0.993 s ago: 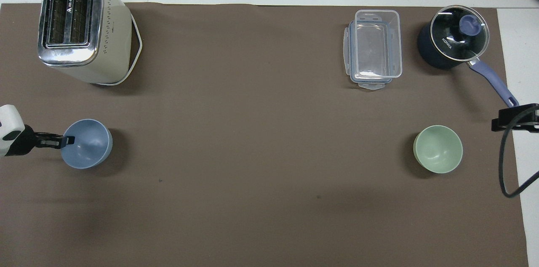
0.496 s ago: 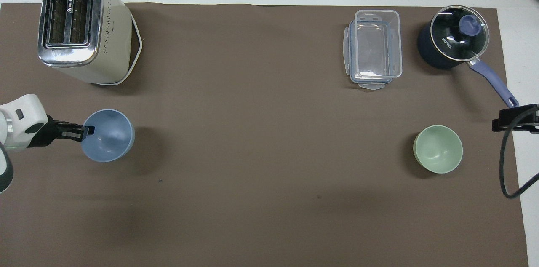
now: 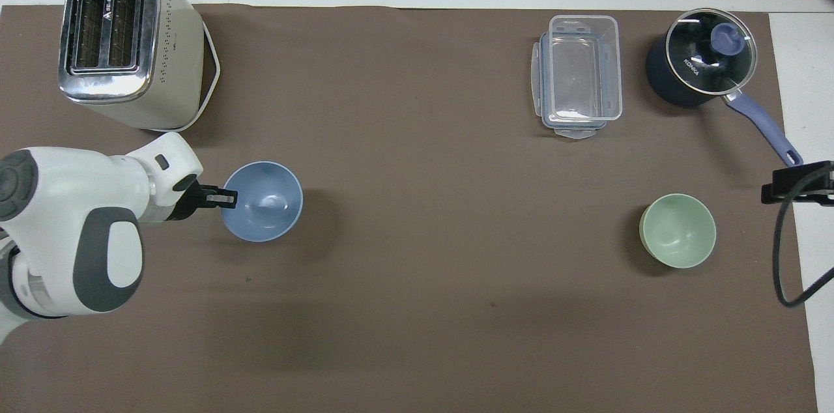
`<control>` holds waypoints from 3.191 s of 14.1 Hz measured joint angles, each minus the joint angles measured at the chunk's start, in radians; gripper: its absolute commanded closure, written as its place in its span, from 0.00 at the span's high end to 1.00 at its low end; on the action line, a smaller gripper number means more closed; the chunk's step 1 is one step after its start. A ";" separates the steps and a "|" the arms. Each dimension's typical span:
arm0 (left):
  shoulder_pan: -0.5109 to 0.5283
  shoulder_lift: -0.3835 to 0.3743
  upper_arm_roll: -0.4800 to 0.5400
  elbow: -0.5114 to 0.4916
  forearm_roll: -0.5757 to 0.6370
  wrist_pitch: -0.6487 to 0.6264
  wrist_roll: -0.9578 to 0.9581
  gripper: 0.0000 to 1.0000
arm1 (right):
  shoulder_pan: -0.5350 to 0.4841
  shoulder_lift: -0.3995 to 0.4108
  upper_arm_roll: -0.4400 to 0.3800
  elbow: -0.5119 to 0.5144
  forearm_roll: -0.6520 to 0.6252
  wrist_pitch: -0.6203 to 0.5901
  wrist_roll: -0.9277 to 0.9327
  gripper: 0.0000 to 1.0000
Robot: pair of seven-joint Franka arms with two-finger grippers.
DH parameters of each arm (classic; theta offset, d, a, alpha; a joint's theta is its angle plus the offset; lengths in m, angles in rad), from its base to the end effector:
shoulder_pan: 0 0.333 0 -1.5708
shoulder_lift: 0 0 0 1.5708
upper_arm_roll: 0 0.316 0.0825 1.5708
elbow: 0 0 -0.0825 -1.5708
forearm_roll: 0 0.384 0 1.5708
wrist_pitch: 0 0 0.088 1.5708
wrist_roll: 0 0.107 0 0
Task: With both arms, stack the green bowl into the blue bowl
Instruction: 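Slide the blue bowl with the left gripper toward the table center, then release the blue bowl and return the left gripper to rest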
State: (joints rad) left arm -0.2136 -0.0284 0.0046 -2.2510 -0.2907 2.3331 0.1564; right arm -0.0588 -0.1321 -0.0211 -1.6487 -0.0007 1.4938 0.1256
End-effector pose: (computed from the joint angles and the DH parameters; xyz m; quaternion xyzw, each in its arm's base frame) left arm 0.5160 -0.1143 0.3878 0.9886 -0.0870 0.0517 0.1116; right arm 0.5030 -0.0411 0.6513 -0.9947 0.1025 0.0114 0.0008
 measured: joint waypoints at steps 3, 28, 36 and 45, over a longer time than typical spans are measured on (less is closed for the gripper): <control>-0.128 0.010 -0.001 0.002 0.063 0.075 -0.204 0.00 | 0.000 0.000 0.000 0.000 0.000 0.000 0.000 1.00; -0.294 0.075 0.026 0.061 0.147 0.099 -0.398 1.00 | -0.022 -0.001 -0.003 -0.041 0.000 0.014 -0.077 1.00; -0.021 -0.065 0.031 0.286 0.233 -0.347 -0.087 1.00 | -0.059 0.061 -0.004 -0.291 -0.004 0.329 -0.419 1.00; 0.086 0.026 0.033 0.799 0.297 -0.842 0.061 1.00 | -0.179 0.206 -0.009 -0.486 -0.004 0.636 -0.633 1.00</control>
State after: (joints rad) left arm -0.1279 -0.0029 0.0374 -1.4518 0.0062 1.4908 0.2175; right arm -0.2381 0.0743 -0.0302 -2.1348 -0.0045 2.1299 -0.5077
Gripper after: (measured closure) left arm 0.000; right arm 0.000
